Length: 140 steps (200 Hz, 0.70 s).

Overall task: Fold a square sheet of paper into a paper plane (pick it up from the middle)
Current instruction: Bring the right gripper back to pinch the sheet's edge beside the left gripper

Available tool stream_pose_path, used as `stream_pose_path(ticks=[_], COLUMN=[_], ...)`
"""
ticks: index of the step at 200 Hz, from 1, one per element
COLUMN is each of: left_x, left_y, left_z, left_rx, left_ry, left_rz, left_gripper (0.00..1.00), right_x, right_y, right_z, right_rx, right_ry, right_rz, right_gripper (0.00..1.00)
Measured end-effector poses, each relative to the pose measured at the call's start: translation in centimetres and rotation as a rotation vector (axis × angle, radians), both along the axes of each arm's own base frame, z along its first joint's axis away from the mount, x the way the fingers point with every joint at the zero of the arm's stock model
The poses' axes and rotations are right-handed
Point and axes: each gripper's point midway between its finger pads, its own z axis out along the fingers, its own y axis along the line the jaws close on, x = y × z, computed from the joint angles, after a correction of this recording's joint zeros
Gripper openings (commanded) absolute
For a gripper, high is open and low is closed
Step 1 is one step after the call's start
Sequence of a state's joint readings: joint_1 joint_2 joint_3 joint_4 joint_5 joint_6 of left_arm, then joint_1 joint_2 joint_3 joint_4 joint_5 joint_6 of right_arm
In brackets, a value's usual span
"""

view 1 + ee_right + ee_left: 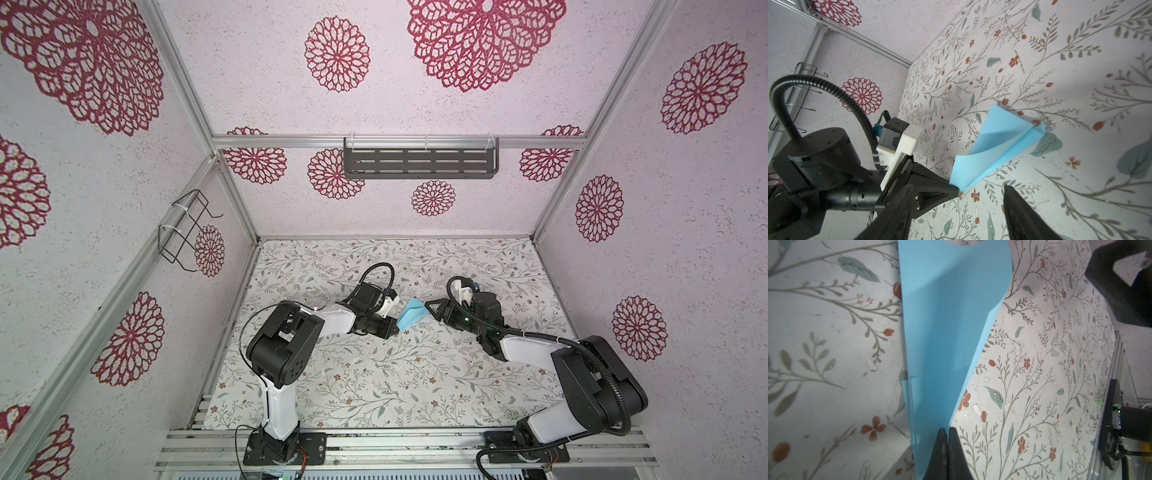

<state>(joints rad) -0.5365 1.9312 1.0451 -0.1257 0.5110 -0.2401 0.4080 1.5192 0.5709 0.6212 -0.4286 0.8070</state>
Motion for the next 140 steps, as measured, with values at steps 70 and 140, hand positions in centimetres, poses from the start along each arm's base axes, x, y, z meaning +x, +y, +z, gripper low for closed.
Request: stream_pose_path(ticks=[70, 140], left_x=[0.4, 0.5], left_y=[-0.7, -0.4], left_z=[-0.7, -0.7], left_rx=[0.021, 0.012], left_ry=[0.121, 0.178], left_rz=[0.0, 0.044], left_gripper=[0.0, 0.0], right_x=[-1.4, -0.9], right_y=[4.4, 7.0], right_z=[-3.0, -4.8], right_rx=[0.016, 0.046], right_ry=[0.063, 0.084], right_rz=[0.17, 0.259], right_gripper=[0.29, 0.27])
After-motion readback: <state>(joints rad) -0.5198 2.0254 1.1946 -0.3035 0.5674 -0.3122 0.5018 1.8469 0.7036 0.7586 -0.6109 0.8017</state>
